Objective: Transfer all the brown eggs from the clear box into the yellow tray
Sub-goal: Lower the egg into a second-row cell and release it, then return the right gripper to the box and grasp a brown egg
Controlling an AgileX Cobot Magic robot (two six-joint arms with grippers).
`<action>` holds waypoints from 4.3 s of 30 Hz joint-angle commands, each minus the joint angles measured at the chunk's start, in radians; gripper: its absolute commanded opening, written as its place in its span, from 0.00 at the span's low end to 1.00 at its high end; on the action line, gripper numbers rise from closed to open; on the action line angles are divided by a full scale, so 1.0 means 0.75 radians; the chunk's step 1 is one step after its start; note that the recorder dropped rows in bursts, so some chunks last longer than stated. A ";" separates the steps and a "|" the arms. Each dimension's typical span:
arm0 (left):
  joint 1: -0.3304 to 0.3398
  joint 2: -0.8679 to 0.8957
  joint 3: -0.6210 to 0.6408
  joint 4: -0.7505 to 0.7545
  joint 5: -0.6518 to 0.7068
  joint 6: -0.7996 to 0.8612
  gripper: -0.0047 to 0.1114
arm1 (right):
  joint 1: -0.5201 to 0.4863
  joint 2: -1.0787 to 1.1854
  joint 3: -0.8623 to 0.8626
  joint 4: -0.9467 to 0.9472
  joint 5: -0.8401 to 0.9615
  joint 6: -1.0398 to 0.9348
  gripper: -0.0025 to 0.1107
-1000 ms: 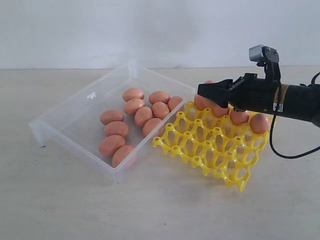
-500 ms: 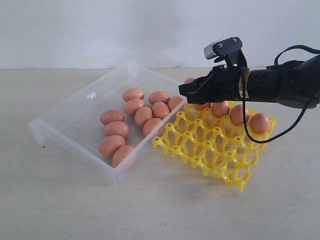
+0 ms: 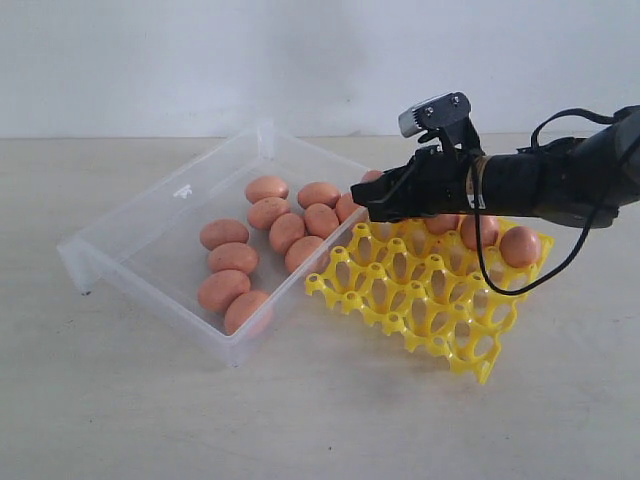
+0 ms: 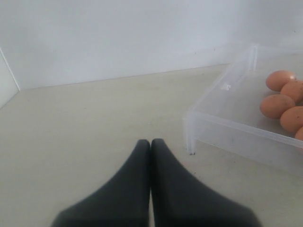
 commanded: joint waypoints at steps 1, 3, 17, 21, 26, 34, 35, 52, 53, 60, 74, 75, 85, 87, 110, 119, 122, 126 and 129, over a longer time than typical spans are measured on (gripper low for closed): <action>-0.001 -0.002 0.004 -0.005 -0.012 -0.012 0.00 | 0.000 0.012 -0.006 -0.005 0.039 -0.075 0.02; -0.001 -0.002 0.004 -0.005 -0.012 -0.012 0.00 | 0.000 0.020 -0.006 -0.005 0.039 -0.090 0.05; -0.001 -0.002 0.004 -0.005 -0.010 -0.012 0.00 | 0.000 0.020 -0.006 -0.019 0.029 -0.125 0.48; -0.001 -0.002 0.004 -0.005 -0.010 -0.012 0.00 | 0.000 0.020 -0.006 -0.014 0.014 -0.125 0.48; -0.001 -0.002 0.004 -0.005 -0.010 -0.012 0.00 | 0.000 0.020 -0.006 -0.014 0.009 -0.122 0.48; -0.001 -0.002 0.004 -0.005 -0.010 -0.012 0.00 | 0.000 -0.039 -0.006 -0.014 -0.065 -0.119 0.48; -0.001 -0.002 0.004 -0.005 -0.010 -0.012 0.00 | 0.000 -0.057 -0.006 -0.014 -0.090 -0.119 0.48; -0.001 -0.002 0.004 -0.005 -0.010 -0.012 0.00 | 0.003 -0.393 -0.006 -0.376 -0.312 0.685 0.43; -0.001 -0.002 0.004 -0.005 -0.010 -0.012 0.00 | 0.013 -0.415 -0.006 -0.458 -0.320 0.746 0.39; -0.001 -0.002 0.004 -0.005 -0.010 -0.012 0.00 | 0.183 -0.531 0.013 -0.903 -0.448 1.190 0.02; -0.001 -0.002 0.004 -0.005 -0.010 -0.012 0.00 | 0.944 -0.645 0.008 -0.903 0.948 0.863 0.02; -0.001 -0.002 0.004 -0.005 -0.010 -0.012 0.00 | 0.995 -0.633 0.006 -0.903 1.159 0.839 0.02; -0.001 -0.002 0.004 -0.005 -0.010 -0.012 0.00 | 0.863 -0.481 -0.347 1.122 1.898 -0.746 0.02; -0.001 -0.002 0.004 -0.005 -0.010 -0.012 0.00 | 0.778 -0.447 -0.453 1.423 2.063 -0.995 0.02; -0.001 -0.002 0.004 -0.005 -0.010 -0.012 0.00 | 0.667 0.089 -0.828 1.875 1.781 -2.765 0.56; -0.001 -0.002 0.004 -0.005 -0.010 -0.012 0.00 | 0.667 0.170 -0.828 1.988 1.803 -2.927 0.56; -0.001 -0.002 0.004 -0.005 -0.010 -0.012 0.00 | 0.667 0.176 -0.828 1.988 1.830 -2.927 0.56; -0.001 -0.002 0.004 -0.005 -0.010 -0.012 0.00 | 0.667 0.178 -0.828 2.024 1.883 -2.930 0.56; -0.001 -0.002 0.004 -0.005 -0.010 -0.012 0.00 | 0.667 0.194 -0.828 2.027 1.868 -2.944 0.56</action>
